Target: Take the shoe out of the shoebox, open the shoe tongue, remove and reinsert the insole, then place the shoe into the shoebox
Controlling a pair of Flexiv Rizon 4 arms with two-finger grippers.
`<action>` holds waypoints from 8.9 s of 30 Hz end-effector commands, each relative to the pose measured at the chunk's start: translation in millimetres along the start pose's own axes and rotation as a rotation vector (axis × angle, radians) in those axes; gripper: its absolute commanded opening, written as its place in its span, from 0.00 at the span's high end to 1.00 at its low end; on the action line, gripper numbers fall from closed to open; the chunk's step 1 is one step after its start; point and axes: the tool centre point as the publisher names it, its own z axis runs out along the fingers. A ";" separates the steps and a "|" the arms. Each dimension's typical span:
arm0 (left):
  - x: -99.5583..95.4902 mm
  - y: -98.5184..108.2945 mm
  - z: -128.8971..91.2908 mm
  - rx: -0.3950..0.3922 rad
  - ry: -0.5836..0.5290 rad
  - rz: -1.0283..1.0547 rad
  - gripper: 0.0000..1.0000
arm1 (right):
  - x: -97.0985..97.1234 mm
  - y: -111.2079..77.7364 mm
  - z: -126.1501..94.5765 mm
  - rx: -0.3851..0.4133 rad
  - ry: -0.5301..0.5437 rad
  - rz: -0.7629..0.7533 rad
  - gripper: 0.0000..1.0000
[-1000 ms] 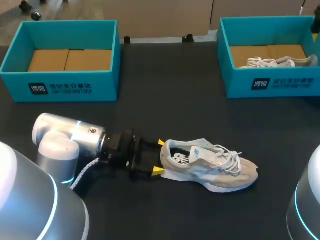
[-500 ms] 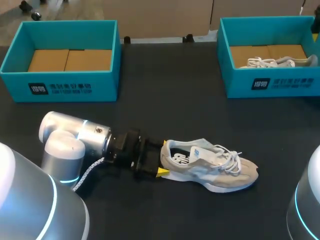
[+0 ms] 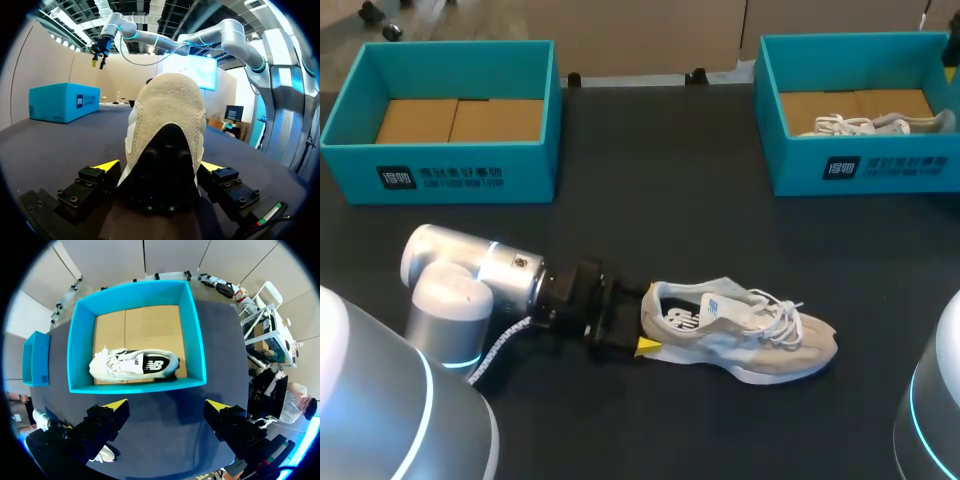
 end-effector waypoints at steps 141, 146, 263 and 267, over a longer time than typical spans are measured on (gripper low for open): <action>5.2 -4.3 16.7 0.027 -0.101 -0.007 1.00 | 103.2 -87.7 -7.6 0.053 -0.009 0.159 0.00; 5.2 -4.3 16.7 0.027 -0.101 -0.007 1.00 | 103.2 -87.7 -7.6 0.053 -0.009 0.159 0.00; 5.2 -4.3 16.7 0.027 -0.101 -0.007 1.00 | 415.0 -341.9 93.5 0.034 -0.271 0.078 0.00; 5.2 -4.3 16.7 0.027 -0.101 -0.007 1.00 | 417.0 -342.6 97.9 0.026 -0.274 0.079 0.00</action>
